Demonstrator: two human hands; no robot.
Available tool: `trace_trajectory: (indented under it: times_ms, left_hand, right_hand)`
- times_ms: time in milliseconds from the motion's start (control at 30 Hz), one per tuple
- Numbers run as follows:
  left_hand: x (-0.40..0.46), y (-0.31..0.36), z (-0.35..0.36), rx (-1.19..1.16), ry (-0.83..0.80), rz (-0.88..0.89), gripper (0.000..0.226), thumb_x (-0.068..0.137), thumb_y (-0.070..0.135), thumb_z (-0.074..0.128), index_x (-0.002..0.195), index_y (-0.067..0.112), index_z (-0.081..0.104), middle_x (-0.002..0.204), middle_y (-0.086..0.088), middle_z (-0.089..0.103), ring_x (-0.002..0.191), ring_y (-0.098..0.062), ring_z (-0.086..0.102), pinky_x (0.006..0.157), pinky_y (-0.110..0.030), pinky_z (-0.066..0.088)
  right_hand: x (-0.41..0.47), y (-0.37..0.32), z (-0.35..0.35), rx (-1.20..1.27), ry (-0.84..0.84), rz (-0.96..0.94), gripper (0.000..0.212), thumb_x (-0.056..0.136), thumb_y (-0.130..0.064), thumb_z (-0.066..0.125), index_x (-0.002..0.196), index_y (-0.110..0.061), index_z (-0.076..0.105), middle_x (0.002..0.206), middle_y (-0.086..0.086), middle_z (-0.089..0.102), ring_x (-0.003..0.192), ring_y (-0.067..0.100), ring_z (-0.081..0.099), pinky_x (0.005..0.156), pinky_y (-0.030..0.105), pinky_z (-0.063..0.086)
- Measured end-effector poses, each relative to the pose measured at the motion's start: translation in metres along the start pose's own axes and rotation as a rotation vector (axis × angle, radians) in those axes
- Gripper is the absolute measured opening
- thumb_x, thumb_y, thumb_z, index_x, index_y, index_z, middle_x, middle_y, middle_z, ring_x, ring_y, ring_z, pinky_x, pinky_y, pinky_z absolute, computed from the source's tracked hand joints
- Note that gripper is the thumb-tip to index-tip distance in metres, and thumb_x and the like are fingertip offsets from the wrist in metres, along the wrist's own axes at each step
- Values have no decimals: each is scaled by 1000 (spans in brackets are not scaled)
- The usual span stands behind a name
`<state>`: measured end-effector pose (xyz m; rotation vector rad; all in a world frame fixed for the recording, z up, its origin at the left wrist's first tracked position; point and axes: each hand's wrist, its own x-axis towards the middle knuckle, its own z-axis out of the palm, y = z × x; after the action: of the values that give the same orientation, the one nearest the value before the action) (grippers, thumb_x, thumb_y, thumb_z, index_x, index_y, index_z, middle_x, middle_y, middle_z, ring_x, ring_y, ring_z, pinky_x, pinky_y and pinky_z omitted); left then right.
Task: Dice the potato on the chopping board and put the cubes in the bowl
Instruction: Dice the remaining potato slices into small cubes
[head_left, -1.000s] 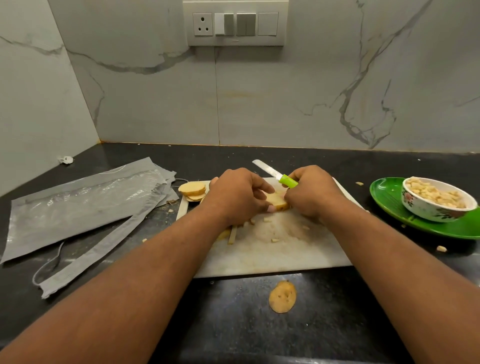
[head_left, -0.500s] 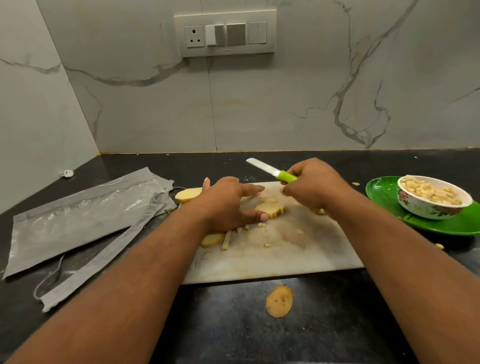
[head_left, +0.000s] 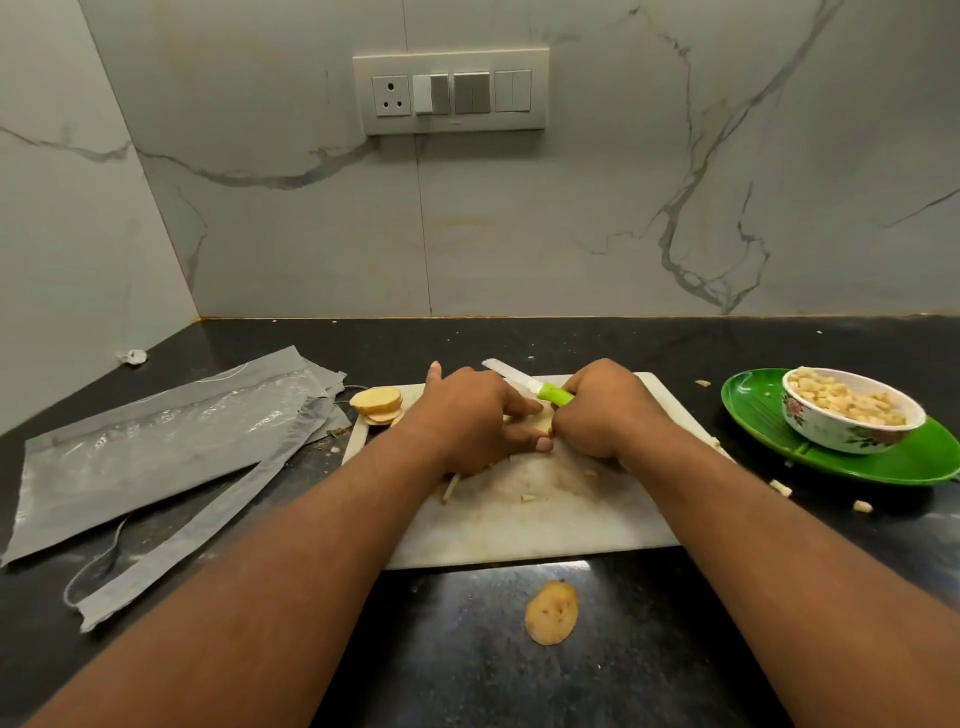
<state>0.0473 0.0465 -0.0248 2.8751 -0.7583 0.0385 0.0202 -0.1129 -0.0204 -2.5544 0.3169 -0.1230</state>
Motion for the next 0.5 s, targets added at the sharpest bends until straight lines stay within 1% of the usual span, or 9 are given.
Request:
trace_trajectory:
  times_ms: [67, 100, 200, 267, 333, 400, 433, 500]
  left_hand:
    - [0, 2, 2, -32, 38, -22, 58, 86, 75, 62, 137, 47, 62, 144, 12, 61, 139, -19, 48, 126, -59, 5]
    - [-1, 1, 2, -46, 42, -28, 59, 85, 75, 63, 137, 48, 62, 146, 12, 60, 140, -19, 47, 126, -59, 6]
    - [-6, -6, -4, -125, -2, -21, 66, 83, 73, 67, 144, 51, 54, 160, 6, 45, 152, -20, 32, 126, -58, 4]
    - [-9, -12, -9, -122, -58, -12, 62, 89, 66, 66, 147, 51, 49, 166, 3, 34, 155, -22, 24, 127, -58, 6]
    - [-8, -17, -12, -91, -89, -14, 55, 93, 62, 64, 145, 49, 53, 163, 6, 40, 153, -23, 29, 126, -58, 11]
    - [-4, -19, -10, -100, -85, -15, 50, 92, 64, 63, 140, 49, 59, 157, 9, 49, 148, -23, 37, 125, -59, 16]
    - [-3, -19, -9, -120, -74, -14, 49, 91, 65, 65, 137, 50, 61, 154, 10, 52, 145, -22, 40, 124, -59, 19]
    - [-2, -20, -7, -174, -38, -18, 48, 87, 67, 68, 132, 51, 65, 150, 13, 56, 141, -19, 45, 123, -59, 23]
  right_hand:
    - [3, 2, -2, 1, -3, -14, 10, 83, -14, 66, 89, -15, 74, 77, 6, 67, 73, 21, 64, 59, 29, 52]
    - [3, 3, -3, 12, 4, -17, 10, 84, -15, 67, 89, -16, 75, 77, 6, 67, 73, 21, 65, 60, 29, 52]
    - [2, 8, -5, 50, 25, -2, 11, 82, -12, 64, 85, -16, 74, 73, 7, 67, 71, 23, 64, 57, 28, 49]
    - [2, 7, -4, 59, 1, 8, 14, 78, -11, 61, 82, -14, 74, 72, 9, 68, 71, 27, 66, 58, 32, 51]
    - [3, 4, -1, 67, -30, -2, 19, 74, -9, 59, 83, -10, 75, 72, 14, 69, 75, 33, 68, 57, 34, 51]
    - [2, 0, 0, 60, -48, -21, 24, 73, -7, 58, 89, -9, 76, 80, 16, 70, 80, 33, 68, 57, 34, 49]
    - [2, -2, -1, 54, -53, -27, 24, 74, -7, 59, 91, -9, 76, 82, 16, 71, 82, 32, 68, 59, 35, 49]
    - [-1, -5, -4, 49, -65, -27, 21, 76, -7, 60, 88, -10, 76, 83, 16, 71, 82, 30, 68, 64, 40, 55]
